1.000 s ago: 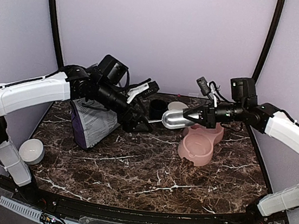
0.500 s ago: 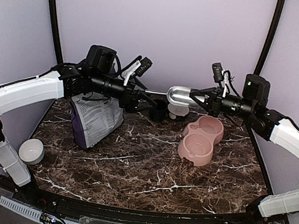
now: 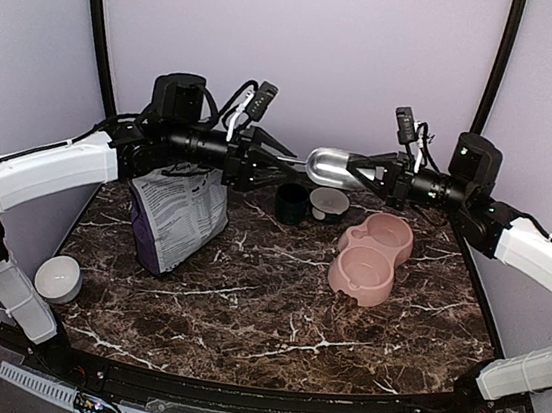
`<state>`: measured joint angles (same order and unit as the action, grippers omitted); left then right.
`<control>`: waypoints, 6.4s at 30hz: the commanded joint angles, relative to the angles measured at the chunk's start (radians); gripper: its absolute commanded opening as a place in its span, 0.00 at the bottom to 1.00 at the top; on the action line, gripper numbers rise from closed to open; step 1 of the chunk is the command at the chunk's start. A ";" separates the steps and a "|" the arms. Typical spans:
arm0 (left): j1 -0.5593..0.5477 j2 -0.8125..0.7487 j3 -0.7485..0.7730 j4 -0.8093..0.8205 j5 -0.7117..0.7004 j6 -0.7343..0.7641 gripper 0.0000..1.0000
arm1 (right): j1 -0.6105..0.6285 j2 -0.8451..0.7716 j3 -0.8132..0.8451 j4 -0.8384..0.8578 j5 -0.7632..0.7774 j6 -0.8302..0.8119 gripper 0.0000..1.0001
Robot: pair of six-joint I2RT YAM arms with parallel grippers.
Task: Serve the pet food
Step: Pass from the right arm to the left, then move the pet food bowl to the center of the board.
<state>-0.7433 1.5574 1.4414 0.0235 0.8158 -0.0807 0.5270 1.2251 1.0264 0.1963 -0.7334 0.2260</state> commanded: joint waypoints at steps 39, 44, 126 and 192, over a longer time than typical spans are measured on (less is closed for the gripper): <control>0.005 0.016 0.002 0.102 -0.053 -0.082 0.25 | 0.001 0.072 0.039 0.087 0.002 0.062 0.00; 0.005 0.016 0.003 0.102 -0.062 -0.082 0.25 | 0.001 0.071 0.038 0.087 -0.002 0.061 0.00; 0.015 -0.018 -0.087 0.040 -0.194 -0.021 0.00 | -0.003 -0.047 -0.108 -0.296 0.501 -0.011 0.57; 0.036 -0.091 -0.133 0.005 -0.271 0.028 0.00 | -0.032 0.376 -0.125 -0.696 0.786 0.264 0.00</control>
<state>-0.7151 1.5196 1.3052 0.0002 0.5373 -0.0631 0.4297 1.6154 0.9295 -0.4427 0.1078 0.5259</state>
